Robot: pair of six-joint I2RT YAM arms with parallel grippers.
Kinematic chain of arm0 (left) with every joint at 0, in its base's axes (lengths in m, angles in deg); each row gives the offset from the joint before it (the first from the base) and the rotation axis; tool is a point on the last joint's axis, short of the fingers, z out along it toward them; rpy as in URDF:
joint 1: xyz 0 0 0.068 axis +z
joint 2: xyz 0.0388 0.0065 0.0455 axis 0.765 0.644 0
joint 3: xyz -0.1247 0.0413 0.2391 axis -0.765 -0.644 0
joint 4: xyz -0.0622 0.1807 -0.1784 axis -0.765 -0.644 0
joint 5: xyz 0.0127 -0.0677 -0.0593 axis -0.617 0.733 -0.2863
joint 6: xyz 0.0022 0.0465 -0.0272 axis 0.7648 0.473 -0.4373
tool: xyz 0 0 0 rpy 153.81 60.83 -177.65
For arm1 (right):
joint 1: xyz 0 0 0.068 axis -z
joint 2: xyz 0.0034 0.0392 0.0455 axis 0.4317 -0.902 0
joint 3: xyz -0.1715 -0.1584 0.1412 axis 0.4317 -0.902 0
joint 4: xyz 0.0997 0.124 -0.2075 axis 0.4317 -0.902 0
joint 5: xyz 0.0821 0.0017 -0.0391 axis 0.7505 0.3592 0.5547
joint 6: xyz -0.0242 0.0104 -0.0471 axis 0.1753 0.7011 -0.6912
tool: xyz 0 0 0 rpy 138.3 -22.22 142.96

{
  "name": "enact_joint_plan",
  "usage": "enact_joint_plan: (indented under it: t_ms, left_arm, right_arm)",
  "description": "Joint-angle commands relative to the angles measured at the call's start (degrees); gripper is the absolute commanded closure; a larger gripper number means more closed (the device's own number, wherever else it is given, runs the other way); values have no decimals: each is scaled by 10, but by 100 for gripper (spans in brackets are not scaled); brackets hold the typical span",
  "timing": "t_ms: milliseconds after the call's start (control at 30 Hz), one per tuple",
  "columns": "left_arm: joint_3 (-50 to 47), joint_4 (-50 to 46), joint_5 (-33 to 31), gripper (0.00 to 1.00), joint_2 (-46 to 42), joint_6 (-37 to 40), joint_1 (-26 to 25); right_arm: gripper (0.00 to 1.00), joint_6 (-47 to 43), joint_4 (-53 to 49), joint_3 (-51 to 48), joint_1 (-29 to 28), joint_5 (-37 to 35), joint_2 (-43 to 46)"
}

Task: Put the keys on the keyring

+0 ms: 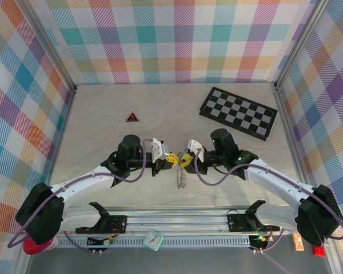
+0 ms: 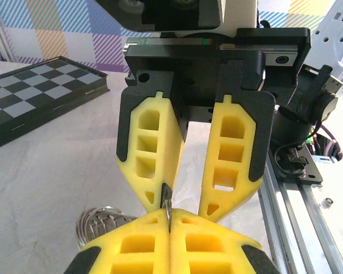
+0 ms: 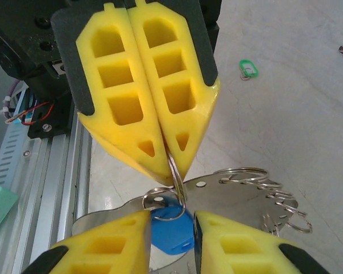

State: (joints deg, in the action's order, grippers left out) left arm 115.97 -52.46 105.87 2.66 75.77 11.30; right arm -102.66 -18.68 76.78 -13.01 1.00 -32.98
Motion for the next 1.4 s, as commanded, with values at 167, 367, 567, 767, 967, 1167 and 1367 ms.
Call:
enact_joint_plan:
  t_ms: [167,367,567,767,967,1167,1367]
  left_arm:
    - [-6,43,23,100,-9,-10,-7]
    - [-4,43,27,100,-9,-12,-7]
    - [-5,48,16,100,-6,-13,-7]
    - [-3,26,6,98,-8,-1,-7]
    - [19,-85,-34,86,-24,69,-6]
    - [55,-176,-33,97,-9,120,-6]
    - [67,-193,-34,100,-9,136,-7]
  right_arm:
    - [77,11,55,-10,-3,13,-1]
    - [84,15,80,-16,-3,11,-1]
    - [92,31,112,-18,-4,39,-11]
    - [100,25,109,-6,-4,47,-22]
    - [100,-39,-6,39,-3,32,-28]
    - [100,-102,-125,97,-17,11,-49]
    - [100,-129,-178,139,-33,-12,-71]
